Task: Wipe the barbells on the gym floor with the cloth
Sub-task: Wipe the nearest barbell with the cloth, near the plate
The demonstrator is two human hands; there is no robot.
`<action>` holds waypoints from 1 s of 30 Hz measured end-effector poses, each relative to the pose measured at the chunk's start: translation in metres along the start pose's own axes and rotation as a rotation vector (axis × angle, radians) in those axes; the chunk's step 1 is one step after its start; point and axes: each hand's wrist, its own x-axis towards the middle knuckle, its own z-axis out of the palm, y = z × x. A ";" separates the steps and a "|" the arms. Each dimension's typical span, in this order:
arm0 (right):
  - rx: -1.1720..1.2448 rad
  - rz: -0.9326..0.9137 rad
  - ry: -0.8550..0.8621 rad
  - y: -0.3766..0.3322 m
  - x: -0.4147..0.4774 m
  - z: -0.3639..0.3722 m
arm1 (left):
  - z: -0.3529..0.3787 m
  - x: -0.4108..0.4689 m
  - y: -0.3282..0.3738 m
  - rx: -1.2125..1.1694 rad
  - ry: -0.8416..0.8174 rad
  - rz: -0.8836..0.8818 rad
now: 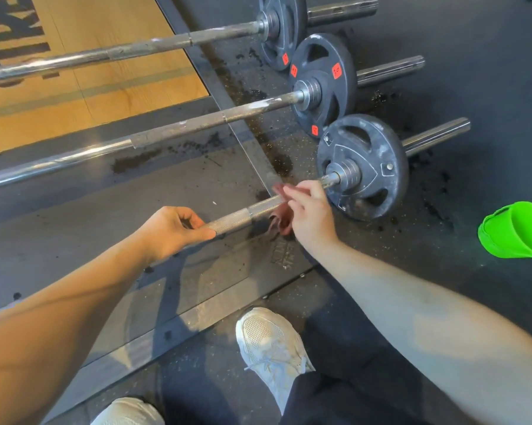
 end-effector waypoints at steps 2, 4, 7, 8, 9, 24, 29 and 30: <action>0.006 0.146 0.131 0.016 0.016 -0.012 | 0.000 -0.002 -0.002 0.062 0.046 0.017; -0.033 0.262 0.246 0.020 0.024 -0.014 | 0.003 -0.005 -0.001 0.091 0.086 0.041; 0.012 0.309 0.289 0.003 0.014 0.008 | 0.007 -0.010 -0.001 0.106 0.148 0.058; 0.048 0.273 0.237 -0.006 0.002 0.020 | 0.008 -0.011 0.000 0.108 0.162 0.062; 0.093 0.224 0.203 -0.016 -0.011 0.037 | 0.009 -0.012 0.000 0.109 0.173 0.067; -0.021 -0.036 -0.092 -0.068 -0.041 0.074 | -0.030 -0.069 -0.042 0.244 0.222 0.105; -0.037 -0.276 -0.276 -0.096 -0.055 0.100 | -0.045 -0.087 -0.053 0.272 0.258 0.093; -0.064 -0.314 -0.309 -0.091 -0.051 0.094 | -0.046 -0.090 -0.055 0.268 0.263 0.088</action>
